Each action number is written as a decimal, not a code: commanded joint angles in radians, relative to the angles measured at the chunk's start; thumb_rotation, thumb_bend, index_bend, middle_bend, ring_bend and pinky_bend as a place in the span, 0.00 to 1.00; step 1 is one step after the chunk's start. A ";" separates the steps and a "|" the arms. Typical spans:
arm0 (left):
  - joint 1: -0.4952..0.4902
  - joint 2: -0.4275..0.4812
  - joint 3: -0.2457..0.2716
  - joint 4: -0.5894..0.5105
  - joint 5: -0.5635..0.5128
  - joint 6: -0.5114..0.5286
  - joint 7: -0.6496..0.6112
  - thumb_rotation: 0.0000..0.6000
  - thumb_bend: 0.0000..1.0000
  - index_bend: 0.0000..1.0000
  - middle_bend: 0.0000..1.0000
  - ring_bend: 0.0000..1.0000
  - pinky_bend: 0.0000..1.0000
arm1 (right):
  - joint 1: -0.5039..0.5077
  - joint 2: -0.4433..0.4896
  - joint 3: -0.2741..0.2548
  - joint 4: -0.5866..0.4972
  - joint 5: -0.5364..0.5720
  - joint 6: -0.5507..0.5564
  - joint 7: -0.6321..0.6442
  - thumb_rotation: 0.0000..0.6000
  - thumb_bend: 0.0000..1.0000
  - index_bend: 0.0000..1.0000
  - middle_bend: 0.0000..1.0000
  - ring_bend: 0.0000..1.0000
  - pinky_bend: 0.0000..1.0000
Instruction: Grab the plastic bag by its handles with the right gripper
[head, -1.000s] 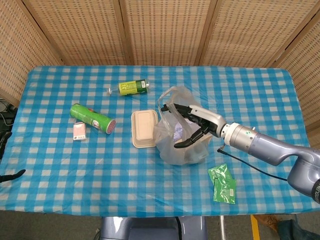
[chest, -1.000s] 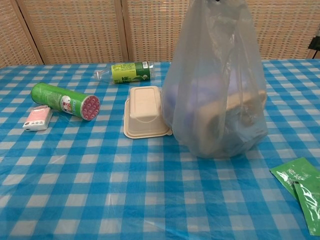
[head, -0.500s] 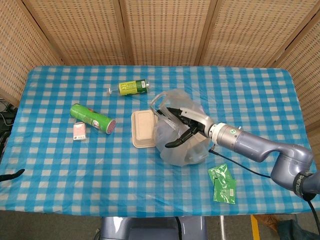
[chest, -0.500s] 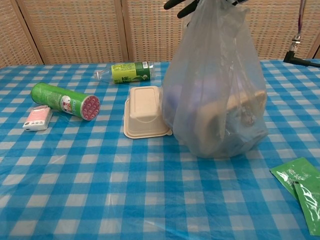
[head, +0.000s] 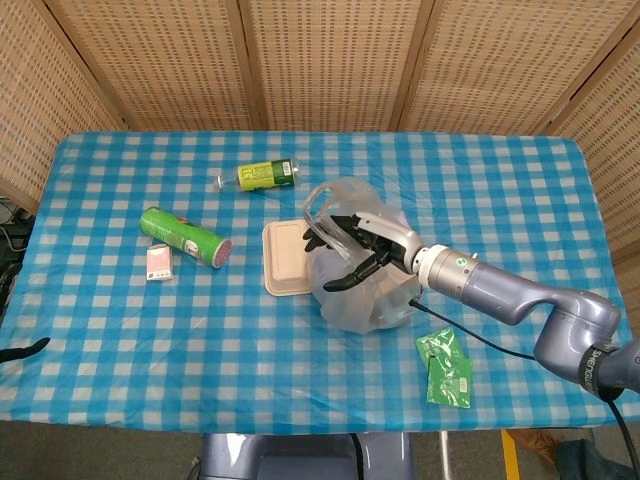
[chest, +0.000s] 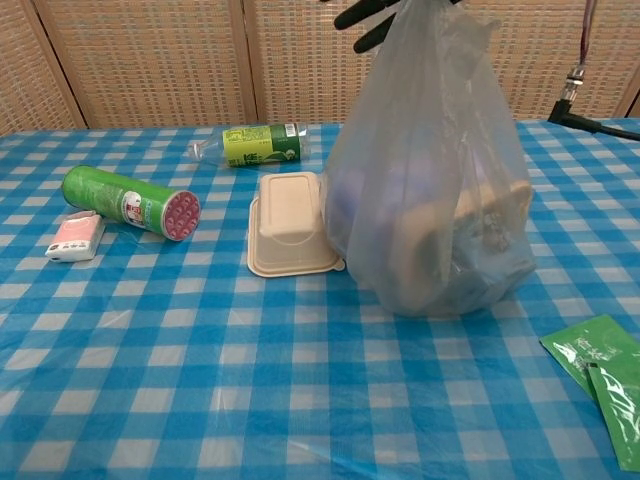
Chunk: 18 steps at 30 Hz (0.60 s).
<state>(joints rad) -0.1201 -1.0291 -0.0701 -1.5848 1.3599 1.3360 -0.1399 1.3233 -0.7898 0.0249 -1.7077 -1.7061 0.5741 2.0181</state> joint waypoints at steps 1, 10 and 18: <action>0.000 0.000 0.000 0.000 -0.001 0.000 0.000 1.00 0.00 0.00 0.00 0.00 0.00 | -0.004 -0.003 -0.001 0.019 -0.007 0.032 0.049 1.00 0.00 0.51 0.63 0.47 0.51; -0.003 0.002 -0.003 -0.005 -0.009 -0.006 0.002 1.00 0.00 0.00 0.00 0.00 0.00 | -0.020 -0.011 0.040 0.044 0.090 0.044 0.094 1.00 0.00 0.72 0.79 0.67 0.81; -0.006 0.002 -0.004 -0.002 -0.010 -0.011 -0.002 1.00 0.00 0.00 0.00 0.00 0.00 | -0.004 0.002 0.058 0.029 0.131 -0.048 0.015 1.00 0.00 0.95 0.92 0.87 1.00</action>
<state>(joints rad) -0.1260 -1.0266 -0.0740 -1.5873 1.3497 1.3248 -0.1422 1.3114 -0.7931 0.0793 -1.6733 -1.5831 0.5537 2.0550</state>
